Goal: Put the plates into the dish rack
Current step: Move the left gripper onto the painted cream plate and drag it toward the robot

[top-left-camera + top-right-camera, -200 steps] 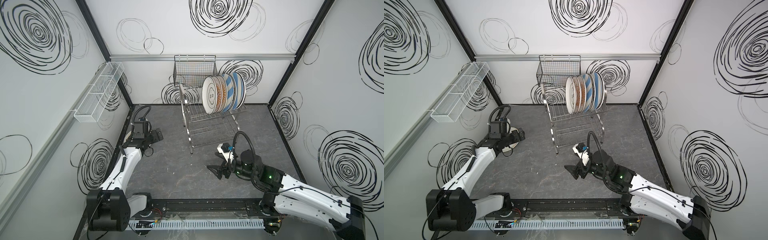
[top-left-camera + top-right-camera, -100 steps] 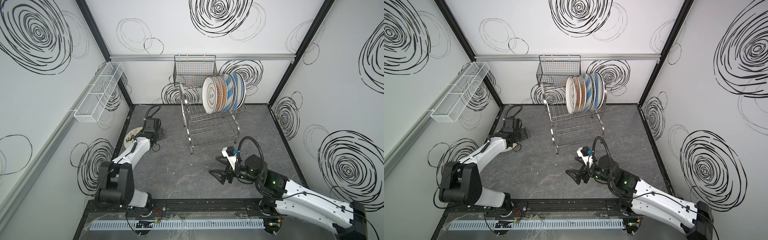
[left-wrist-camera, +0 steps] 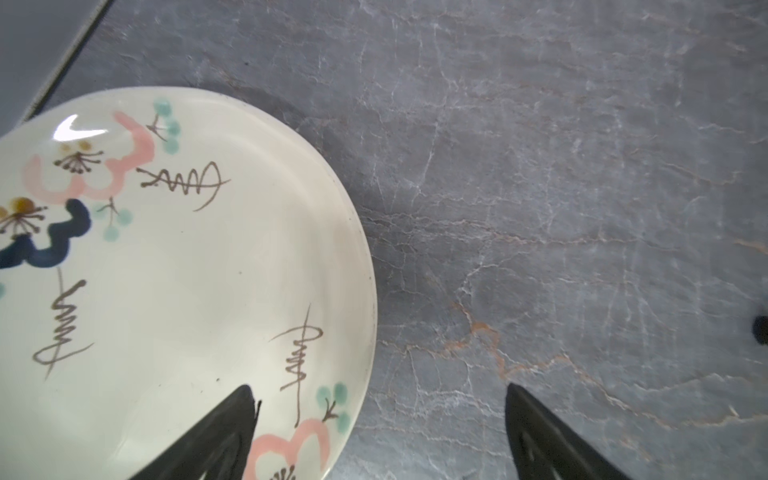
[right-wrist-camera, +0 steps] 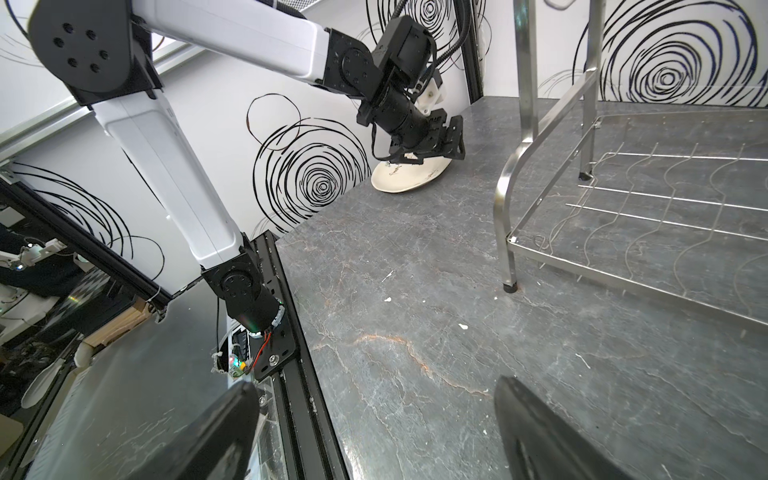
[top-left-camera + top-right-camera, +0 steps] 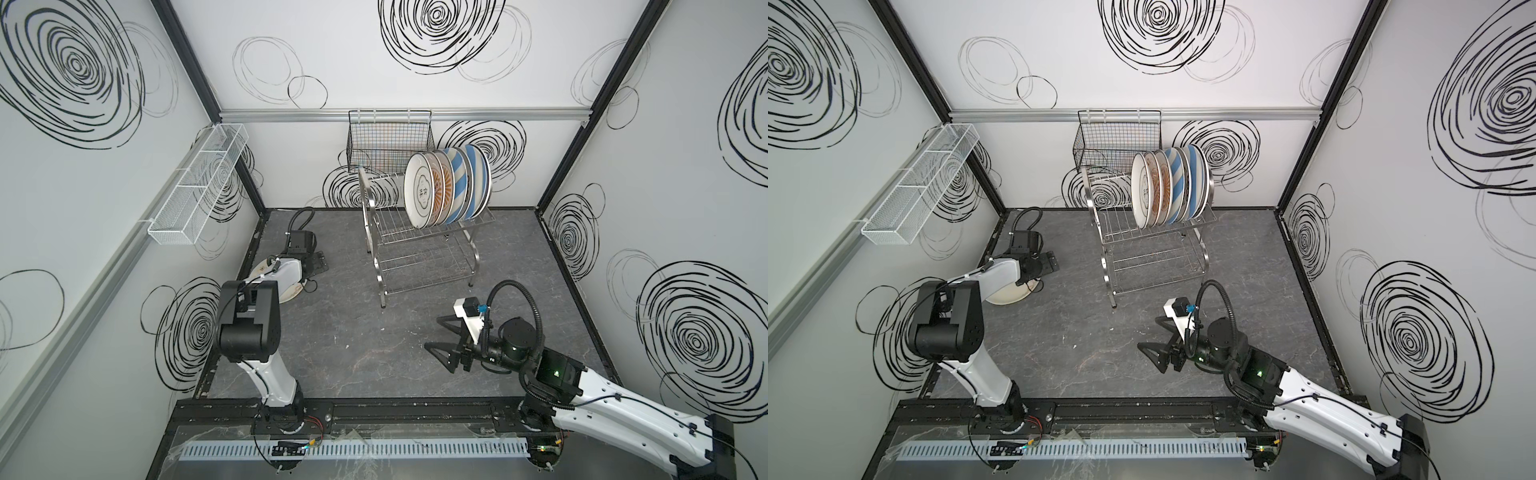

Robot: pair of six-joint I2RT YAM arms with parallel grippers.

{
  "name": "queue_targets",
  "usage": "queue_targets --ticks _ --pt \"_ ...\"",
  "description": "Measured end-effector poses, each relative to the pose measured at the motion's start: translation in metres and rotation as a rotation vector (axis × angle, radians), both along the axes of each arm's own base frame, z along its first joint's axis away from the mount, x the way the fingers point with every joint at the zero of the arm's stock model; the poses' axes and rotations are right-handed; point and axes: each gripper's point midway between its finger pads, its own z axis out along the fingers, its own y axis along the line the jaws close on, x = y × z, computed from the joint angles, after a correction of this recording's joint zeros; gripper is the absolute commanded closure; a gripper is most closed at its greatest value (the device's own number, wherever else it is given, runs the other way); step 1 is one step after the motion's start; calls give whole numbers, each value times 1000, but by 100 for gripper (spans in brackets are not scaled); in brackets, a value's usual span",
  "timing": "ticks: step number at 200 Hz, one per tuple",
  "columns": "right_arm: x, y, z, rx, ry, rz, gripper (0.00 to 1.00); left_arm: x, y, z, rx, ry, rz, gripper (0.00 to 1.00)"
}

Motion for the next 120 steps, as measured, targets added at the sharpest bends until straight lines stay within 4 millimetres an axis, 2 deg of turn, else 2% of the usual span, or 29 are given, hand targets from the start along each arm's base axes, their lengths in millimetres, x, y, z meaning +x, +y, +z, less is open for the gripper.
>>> queue_targets --ticks 31,77,120 --pt "0 -1 1 7 1 -8 7 -1 -1 -15 -26 30 -6 4" --pt "1 -1 -5 -3 20 -12 7 1 2 -15 -52 20 -2 4" --pt "2 0 -8 -9 28 -16 7 -3 -4 -22 -85 11 -15 4"
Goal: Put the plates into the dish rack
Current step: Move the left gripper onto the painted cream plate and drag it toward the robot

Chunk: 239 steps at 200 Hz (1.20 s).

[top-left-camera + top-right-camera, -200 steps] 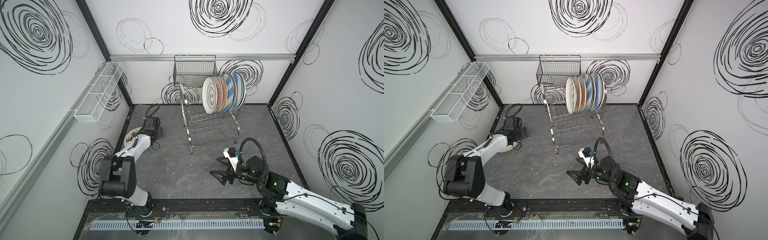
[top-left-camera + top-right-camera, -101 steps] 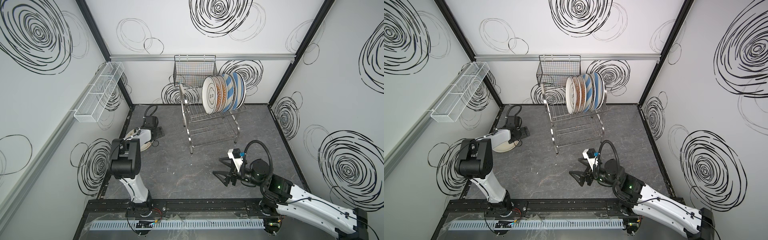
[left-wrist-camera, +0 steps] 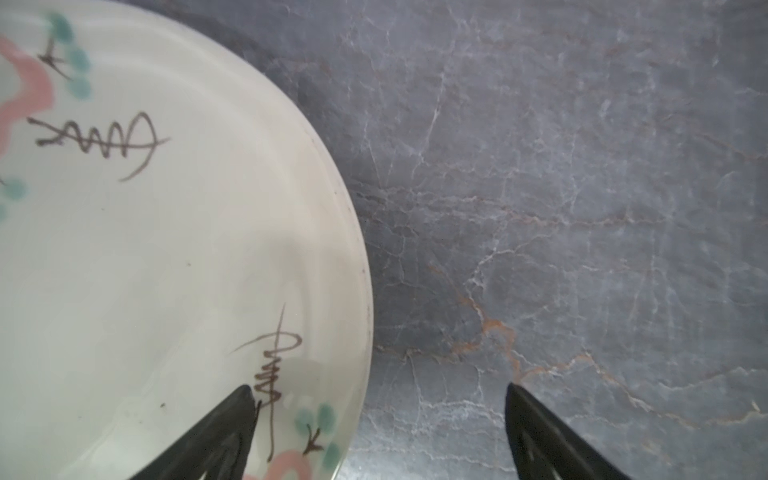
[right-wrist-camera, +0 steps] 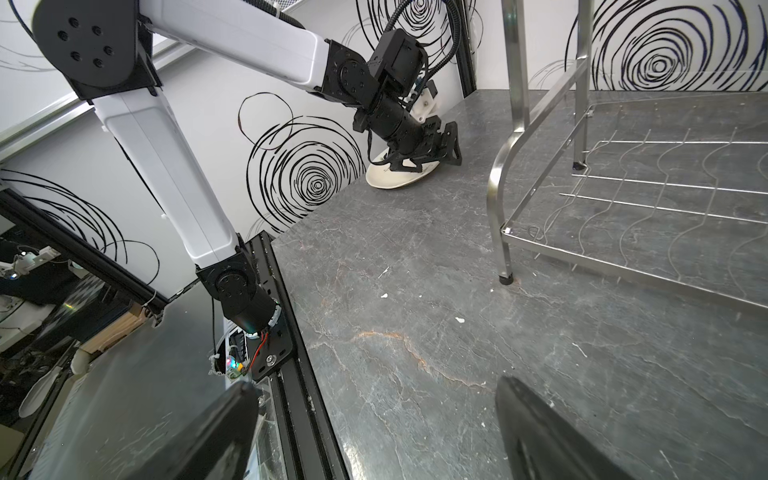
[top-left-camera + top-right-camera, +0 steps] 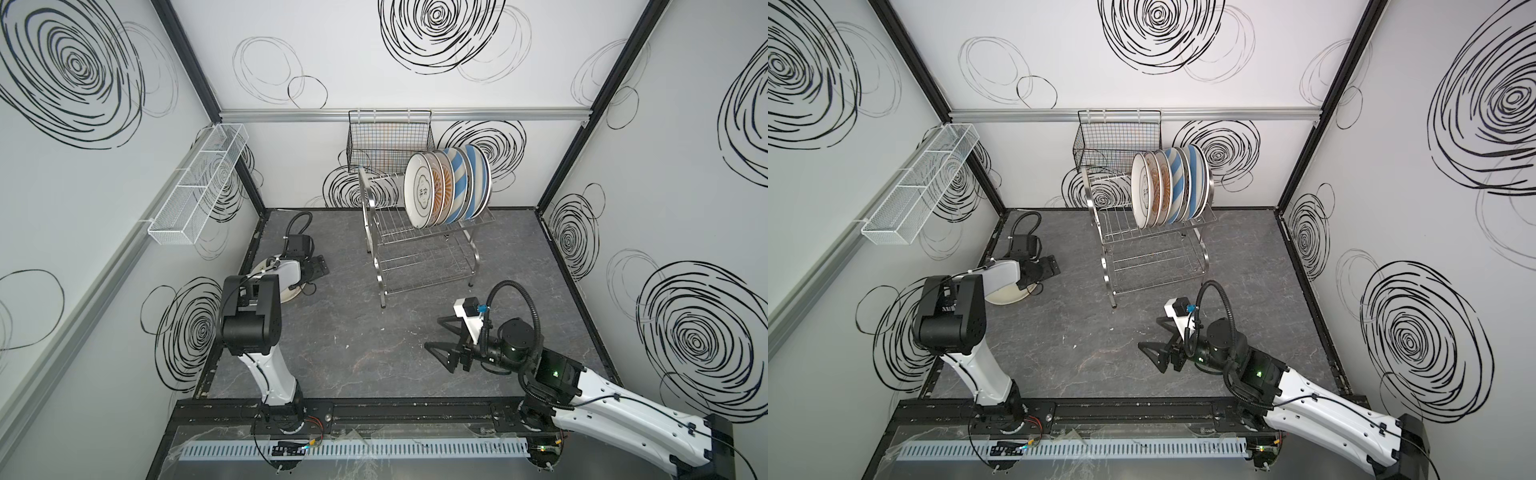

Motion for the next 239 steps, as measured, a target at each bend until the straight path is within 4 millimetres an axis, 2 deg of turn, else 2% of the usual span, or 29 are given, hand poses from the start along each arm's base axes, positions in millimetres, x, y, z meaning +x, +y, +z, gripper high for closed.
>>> queue_targets --ticks 65,141,204,239 --pt "0 1 -1 -1 9 -1 6 -30 -26 13 -92 -63 -25 4" --pt "0 -2 5 25 8 -10 6 -66 -81 15 -198 -65 -122 4" --pt "4 -9 5 25 23 -48 5 -104 -115 17 -261 -75 -177 4" --pt "7 -11 3 29 41 -68 5 -134 -136 22 -317 -87 -208 4"
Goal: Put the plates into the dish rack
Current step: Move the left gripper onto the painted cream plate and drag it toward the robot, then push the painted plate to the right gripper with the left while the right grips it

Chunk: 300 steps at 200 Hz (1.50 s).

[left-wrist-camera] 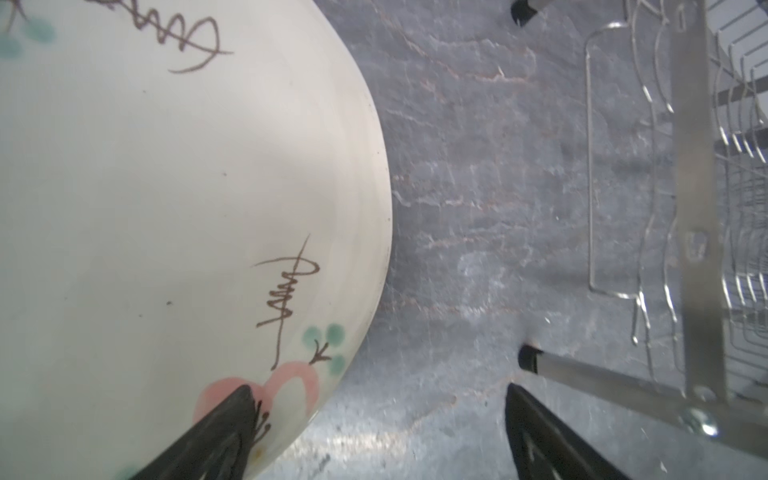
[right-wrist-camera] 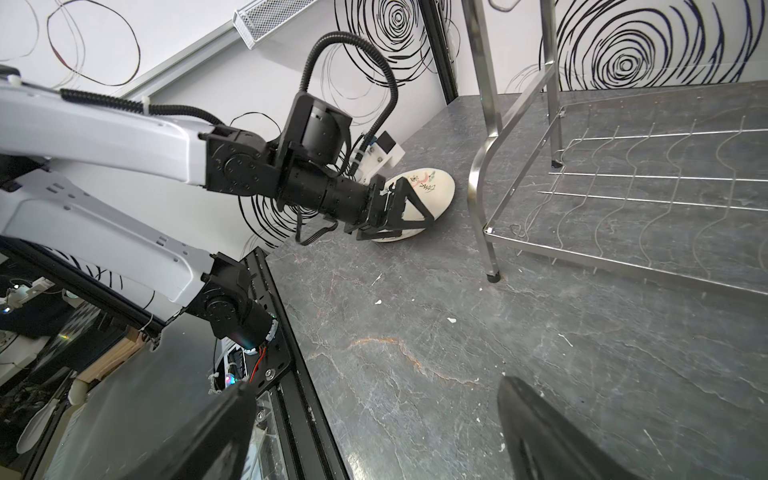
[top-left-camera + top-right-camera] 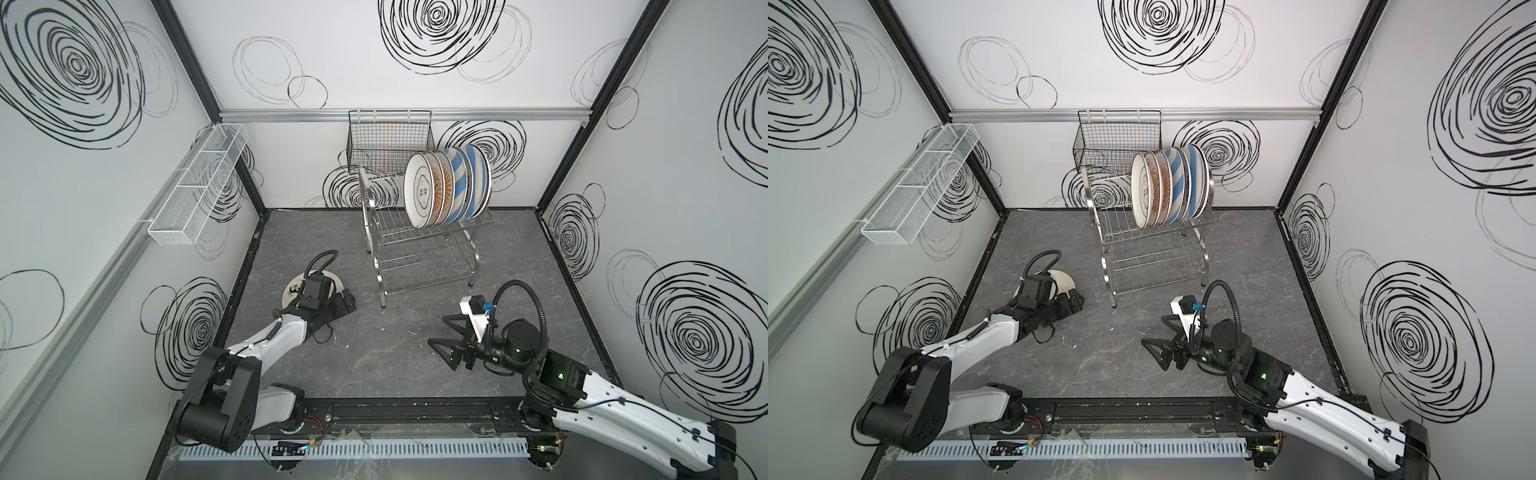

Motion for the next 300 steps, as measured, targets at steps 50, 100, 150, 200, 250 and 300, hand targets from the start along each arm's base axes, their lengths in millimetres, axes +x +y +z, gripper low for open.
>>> queue_targets --ticks 50,100,150,200,250,300 --pt "5 -5 -3 -3 26 -30 5 -39 -41 -1 -57 -12 -90 4" --pt "21 -19 -8 2 79 -115 5 -69 -85 -2 -104 -3 -190 4" --pt "36 -34 -27 21 185 -188 7 -96 -128 0 -150 20 -298 4" --pt "29 -21 -96 -63 424 -129 12 -88 -145 19 -76 14 -339 4" --pt "23 7 -127 -47 549 -58 18 -9 -51 55 48 -142 -58 4" --pt "27 51 -151 -91 652 33 26 6 13 19 160 -76 74 4"
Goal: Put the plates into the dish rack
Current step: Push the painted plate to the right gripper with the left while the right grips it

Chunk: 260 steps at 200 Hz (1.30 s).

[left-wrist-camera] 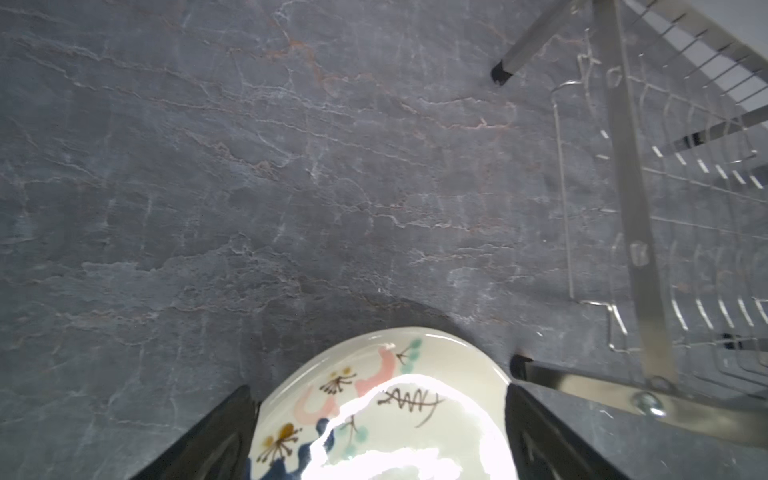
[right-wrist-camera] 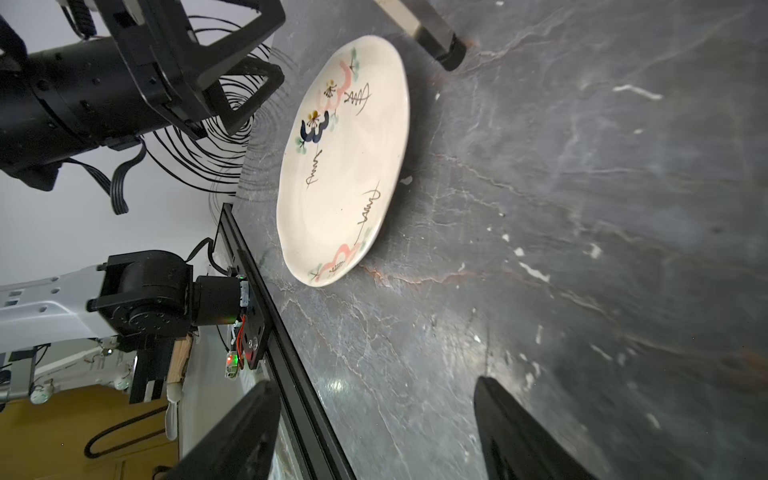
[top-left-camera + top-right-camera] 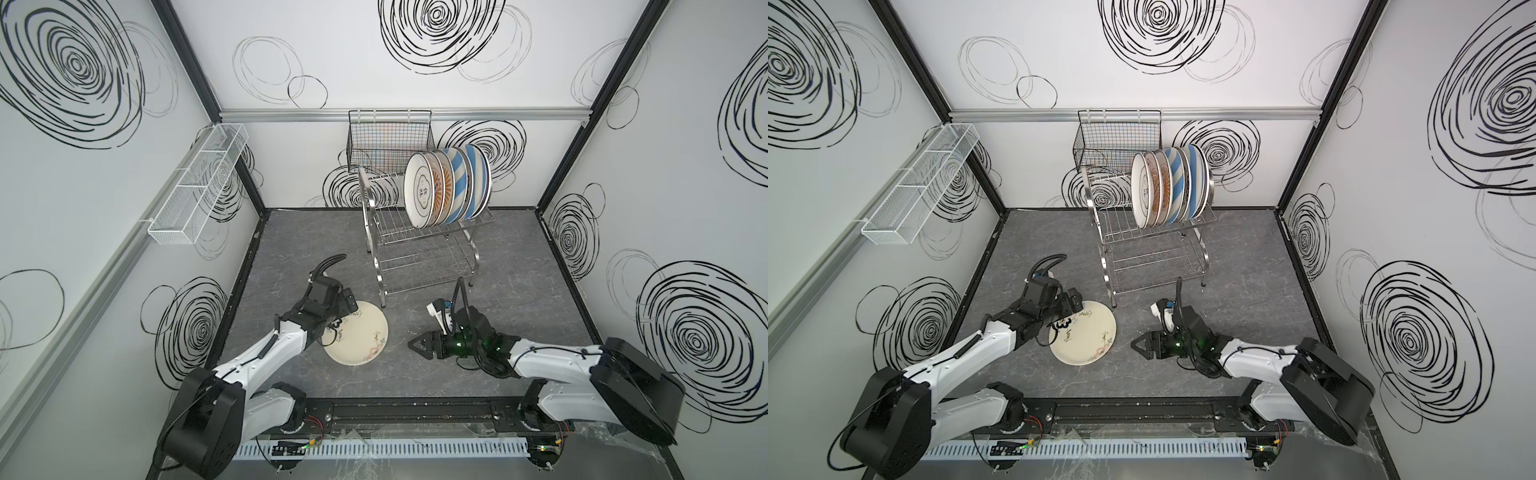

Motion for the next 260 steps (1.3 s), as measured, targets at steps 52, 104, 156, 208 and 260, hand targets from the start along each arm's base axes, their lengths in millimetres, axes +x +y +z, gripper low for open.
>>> queue_targets --ticks 52,104,156,208,260 --pt "13 43 -11 21 34 60 28 -2 0 -18 -26 22 -29 4" --pt "28 66 -28 21 78 54 33 -8 1 -27 -51 29 -45 4" --pt "37 76 -31 53 107 21 34 -11 -7 -28 -102 5 -80 4" --pt "43 81 -33 83 129 -8 47 -25 -13 -33 -148 11 -104 4" --pt "46 76 -44 55 157 -48 72 -32 -15 -31 -172 2 -101 4"
